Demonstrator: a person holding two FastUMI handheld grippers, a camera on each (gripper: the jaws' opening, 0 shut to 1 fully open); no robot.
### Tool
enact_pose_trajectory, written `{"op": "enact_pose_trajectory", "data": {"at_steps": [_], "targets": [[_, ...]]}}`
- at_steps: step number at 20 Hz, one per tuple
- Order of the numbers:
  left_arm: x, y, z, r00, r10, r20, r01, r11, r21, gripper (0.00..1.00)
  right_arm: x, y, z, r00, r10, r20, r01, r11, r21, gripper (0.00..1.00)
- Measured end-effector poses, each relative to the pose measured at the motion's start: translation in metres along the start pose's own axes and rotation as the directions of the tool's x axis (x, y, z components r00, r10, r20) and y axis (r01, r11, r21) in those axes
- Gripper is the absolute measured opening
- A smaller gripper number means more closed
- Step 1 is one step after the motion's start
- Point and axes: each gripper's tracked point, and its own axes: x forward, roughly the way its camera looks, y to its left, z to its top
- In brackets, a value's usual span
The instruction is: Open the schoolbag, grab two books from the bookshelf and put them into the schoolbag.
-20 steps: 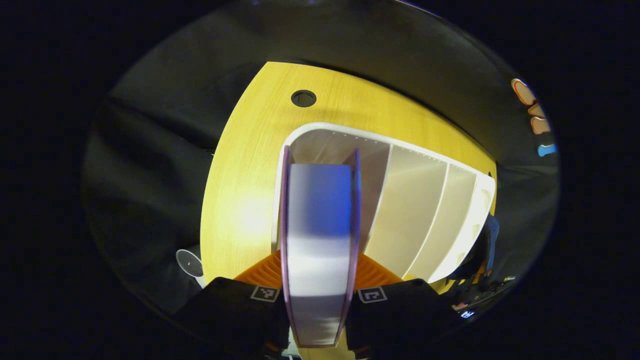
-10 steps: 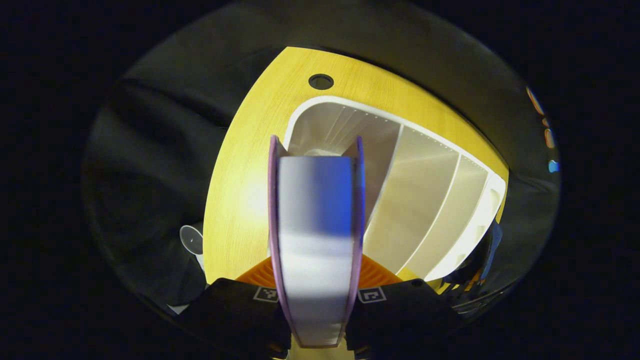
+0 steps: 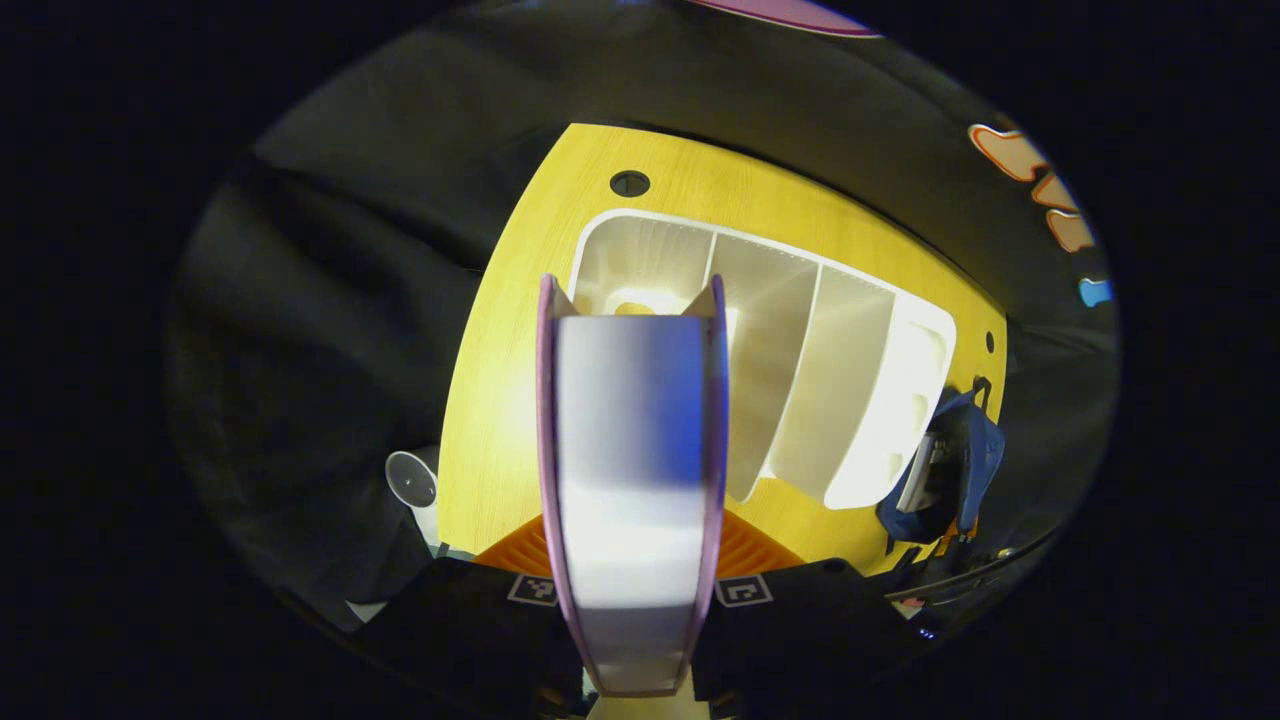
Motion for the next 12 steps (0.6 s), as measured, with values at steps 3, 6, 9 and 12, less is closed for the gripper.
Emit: {"op": "enact_pose_trajectory", "data": {"at_steps": [3, 6, 9, 12], "targets": [[-0.021, -0.003, -0.017, 1.0, 0.008, 0.019, -0.008, 1.0, 0.002, 0.39, -0.001, 0.0, 0.002, 1.0, 0.021, 0.003, -0.021, 1.0, -0.022, 0.07], [-0.045, -0.01, -0.034, 0.999, 0.01, 0.047, -0.009, 1.0, -0.012, 0.39, 0.0, 0.001, 0.0, 0.999, 0.046, 0.003, -0.046, 0.998, -0.042, 0.07], [-0.057, -0.035, -0.057, 0.998, -0.031, 0.053, 0.032, 0.999, -0.027, 0.39, -0.002, -0.002, 0.002, 0.998, 0.066, 0.004, -0.065, 0.996, -0.056, 0.07], [-0.071, -0.072, -0.075, 0.992, -0.099, 0.073, 0.1, 0.995, -0.004, 0.39, -0.001, -0.006, 0.003, 0.997, 0.08, 0.012, -0.079, 0.995, -0.054, 0.07]]}}
